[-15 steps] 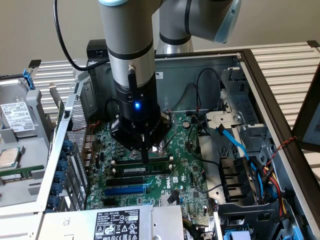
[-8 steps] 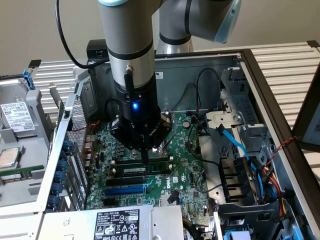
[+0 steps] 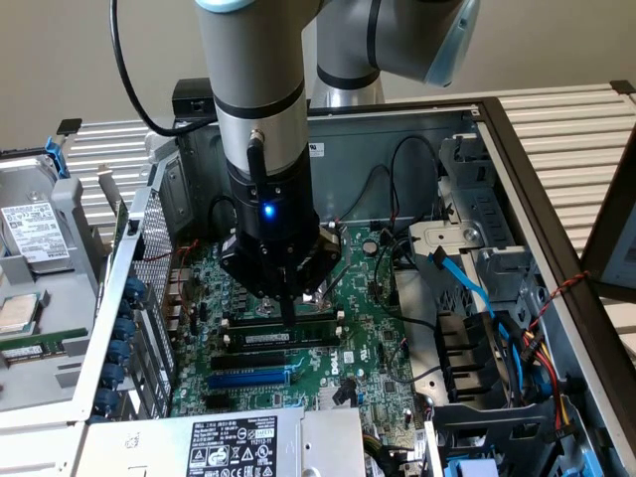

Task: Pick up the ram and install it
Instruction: 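Press down the ram until it locks into place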

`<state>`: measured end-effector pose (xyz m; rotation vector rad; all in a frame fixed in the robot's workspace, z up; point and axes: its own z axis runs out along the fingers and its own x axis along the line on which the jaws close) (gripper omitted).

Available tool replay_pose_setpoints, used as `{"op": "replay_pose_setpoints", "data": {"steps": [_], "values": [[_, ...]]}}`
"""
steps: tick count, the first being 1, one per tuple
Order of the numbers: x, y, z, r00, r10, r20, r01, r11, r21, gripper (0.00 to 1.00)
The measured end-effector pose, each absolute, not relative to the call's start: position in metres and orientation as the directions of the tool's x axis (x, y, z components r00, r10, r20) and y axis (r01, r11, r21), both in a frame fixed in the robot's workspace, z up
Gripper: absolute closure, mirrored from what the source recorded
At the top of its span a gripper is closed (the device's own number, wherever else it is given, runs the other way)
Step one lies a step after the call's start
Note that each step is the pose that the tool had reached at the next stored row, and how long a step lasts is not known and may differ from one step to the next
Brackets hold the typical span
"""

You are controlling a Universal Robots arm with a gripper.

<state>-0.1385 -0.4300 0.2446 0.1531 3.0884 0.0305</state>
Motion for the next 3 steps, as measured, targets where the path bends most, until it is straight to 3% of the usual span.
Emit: {"op": "replay_pose_setpoints", "data": {"steps": [3], "values": [[-0.1385,-0.4300,0.2446,-0.994,0.099,-0.048,0.098,0.995,0.022,0.89]]}}
